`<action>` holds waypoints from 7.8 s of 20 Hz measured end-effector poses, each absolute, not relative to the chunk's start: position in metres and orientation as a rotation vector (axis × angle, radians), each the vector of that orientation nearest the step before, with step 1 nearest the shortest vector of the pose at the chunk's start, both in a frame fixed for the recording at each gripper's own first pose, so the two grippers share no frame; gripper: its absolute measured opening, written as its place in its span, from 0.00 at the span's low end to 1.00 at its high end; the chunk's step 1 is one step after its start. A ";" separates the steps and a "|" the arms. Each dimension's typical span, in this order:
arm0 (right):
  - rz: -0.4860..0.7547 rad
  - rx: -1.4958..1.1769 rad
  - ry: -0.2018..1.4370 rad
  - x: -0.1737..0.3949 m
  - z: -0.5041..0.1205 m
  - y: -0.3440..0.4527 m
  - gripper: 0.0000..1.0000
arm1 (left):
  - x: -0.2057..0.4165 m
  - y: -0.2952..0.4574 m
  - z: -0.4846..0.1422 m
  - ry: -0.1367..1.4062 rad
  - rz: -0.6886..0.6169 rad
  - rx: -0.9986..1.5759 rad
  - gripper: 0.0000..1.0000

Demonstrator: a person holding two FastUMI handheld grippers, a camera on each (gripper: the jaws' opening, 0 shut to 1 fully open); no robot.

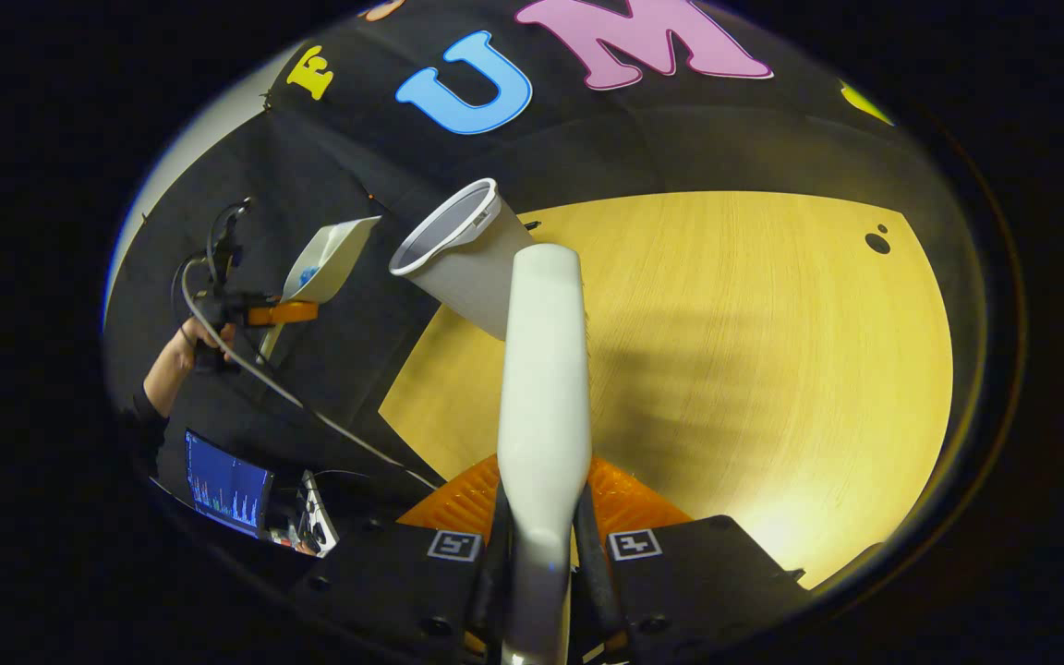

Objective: Pick up the small broom and dustpan from the desktop, sweep the trash into the dustpan with the broom, and then empty the trash into the garbage bin.

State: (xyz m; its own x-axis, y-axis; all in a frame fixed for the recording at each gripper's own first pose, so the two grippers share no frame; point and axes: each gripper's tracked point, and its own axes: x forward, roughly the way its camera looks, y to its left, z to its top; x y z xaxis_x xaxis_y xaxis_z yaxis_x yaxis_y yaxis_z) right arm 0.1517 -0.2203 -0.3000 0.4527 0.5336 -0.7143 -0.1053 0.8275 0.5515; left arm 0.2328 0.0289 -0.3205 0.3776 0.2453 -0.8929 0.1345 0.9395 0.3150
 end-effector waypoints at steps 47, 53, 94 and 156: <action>-0.034 0.486 1.101 0.073 -0.384 -0.219 0.36 | 0.251 -0.211 -0.487 1.061 -0.415 0.181 0.29; -0.047 0.483 1.209 0.080 -0.444 -0.219 0.36 | 0.258 -0.238 -0.597 1.265 -0.350 0.072 0.29; -0.300 0.267 0.661 0.093 -0.224 -0.236 0.89 | 0.236 -0.215 -0.441 0.854 -0.251 0.012 0.86; -0.111 0.090 0.110 0.132 -0.118 -0.186 0.88 | 0.168 -0.169 -0.286 0.010 -0.114 -0.066 0.82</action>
State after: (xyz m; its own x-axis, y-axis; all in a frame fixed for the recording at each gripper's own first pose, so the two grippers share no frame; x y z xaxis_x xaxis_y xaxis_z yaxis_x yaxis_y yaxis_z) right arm 0.1316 -0.1864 -0.1183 0.9879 -0.1055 -0.1140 0.1153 0.9898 0.0837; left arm 0.1683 -0.1693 -0.2864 0.9934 -0.1141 -0.0061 0.1135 0.9913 -0.0662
